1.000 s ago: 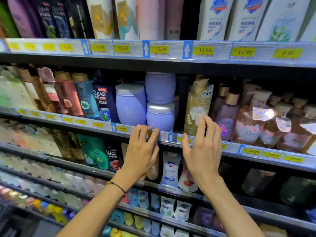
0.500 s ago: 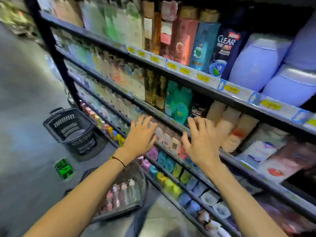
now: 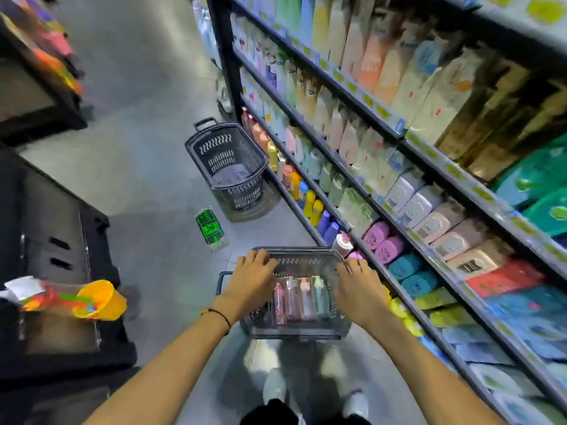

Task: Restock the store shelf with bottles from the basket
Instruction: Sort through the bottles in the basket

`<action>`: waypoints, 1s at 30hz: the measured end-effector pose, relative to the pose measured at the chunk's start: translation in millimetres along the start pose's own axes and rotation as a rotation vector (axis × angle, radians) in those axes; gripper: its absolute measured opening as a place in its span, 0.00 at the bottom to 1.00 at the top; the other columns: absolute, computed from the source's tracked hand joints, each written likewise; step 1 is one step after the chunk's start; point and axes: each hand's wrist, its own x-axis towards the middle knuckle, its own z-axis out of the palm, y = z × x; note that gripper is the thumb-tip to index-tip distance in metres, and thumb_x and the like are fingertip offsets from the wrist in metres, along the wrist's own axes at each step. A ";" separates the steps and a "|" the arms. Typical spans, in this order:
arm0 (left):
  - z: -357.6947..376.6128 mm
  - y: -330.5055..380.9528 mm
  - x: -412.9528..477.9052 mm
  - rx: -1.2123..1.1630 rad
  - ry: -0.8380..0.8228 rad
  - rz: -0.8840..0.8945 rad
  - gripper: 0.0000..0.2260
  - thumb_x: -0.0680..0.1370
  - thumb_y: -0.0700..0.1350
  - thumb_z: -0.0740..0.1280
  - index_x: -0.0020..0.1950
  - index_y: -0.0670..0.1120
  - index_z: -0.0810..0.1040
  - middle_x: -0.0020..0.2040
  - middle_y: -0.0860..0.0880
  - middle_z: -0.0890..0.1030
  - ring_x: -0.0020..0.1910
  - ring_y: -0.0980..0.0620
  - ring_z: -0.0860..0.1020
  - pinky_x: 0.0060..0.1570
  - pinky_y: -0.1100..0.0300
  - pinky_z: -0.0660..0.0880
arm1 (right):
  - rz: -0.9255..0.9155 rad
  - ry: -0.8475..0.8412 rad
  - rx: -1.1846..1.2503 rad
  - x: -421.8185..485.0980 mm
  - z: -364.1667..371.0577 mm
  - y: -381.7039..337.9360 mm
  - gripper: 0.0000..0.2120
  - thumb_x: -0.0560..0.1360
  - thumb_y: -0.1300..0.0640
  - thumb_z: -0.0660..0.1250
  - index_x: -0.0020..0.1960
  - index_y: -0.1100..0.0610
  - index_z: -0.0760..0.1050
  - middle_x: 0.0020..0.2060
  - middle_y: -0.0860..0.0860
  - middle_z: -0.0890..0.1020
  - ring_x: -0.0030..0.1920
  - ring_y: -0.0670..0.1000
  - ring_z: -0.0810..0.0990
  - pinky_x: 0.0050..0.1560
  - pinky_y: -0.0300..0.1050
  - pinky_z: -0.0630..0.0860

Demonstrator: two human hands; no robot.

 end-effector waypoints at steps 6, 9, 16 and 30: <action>54.4 -33.4 22.6 -0.117 -0.172 -0.093 0.13 0.74 0.48 0.61 0.55 0.48 0.79 0.53 0.44 0.79 0.51 0.38 0.77 0.45 0.45 0.75 | -0.016 -0.201 -0.043 48.1 62.3 3.1 0.25 0.74 0.48 0.56 0.66 0.56 0.76 0.54 0.57 0.80 0.55 0.60 0.77 0.53 0.56 0.77; 78.4 -43.3 43.2 -0.196 -0.259 -0.209 0.16 0.78 0.49 0.61 0.64 0.47 0.76 0.61 0.43 0.76 0.61 0.39 0.73 0.56 0.46 0.72 | 0.002 -0.284 -0.037 74.8 83.6 3.9 0.25 0.69 0.51 0.67 0.63 0.61 0.78 0.57 0.61 0.81 0.55 0.62 0.80 0.55 0.56 0.78; 176.1 -61.0 86.8 -0.411 -0.446 -0.402 0.18 0.77 0.48 0.59 0.65 0.45 0.75 0.60 0.42 0.75 0.59 0.35 0.74 0.57 0.44 0.74 | -0.058 -0.408 0.121 152.3 179.1 -0.8 0.26 0.70 0.50 0.62 0.64 0.62 0.76 0.59 0.62 0.79 0.60 0.66 0.77 0.56 0.58 0.78; 497.9 -74.7 208.1 -0.407 -0.671 -0.537 0.26 0.82 0.53 0.60 0.77 0.44 0.61 0.72 0.42 0.68 0.72 0.39 0.66 0.67 0.42 0.69 | 0.015 -0.382 0.262 269.4 496.7 -13.1 0.33 0.75 0.53 0.66 0.77 0.61 0.63 0.71 0.59 0.71 0.71 0.62 0.69 0.72 0.59 0.68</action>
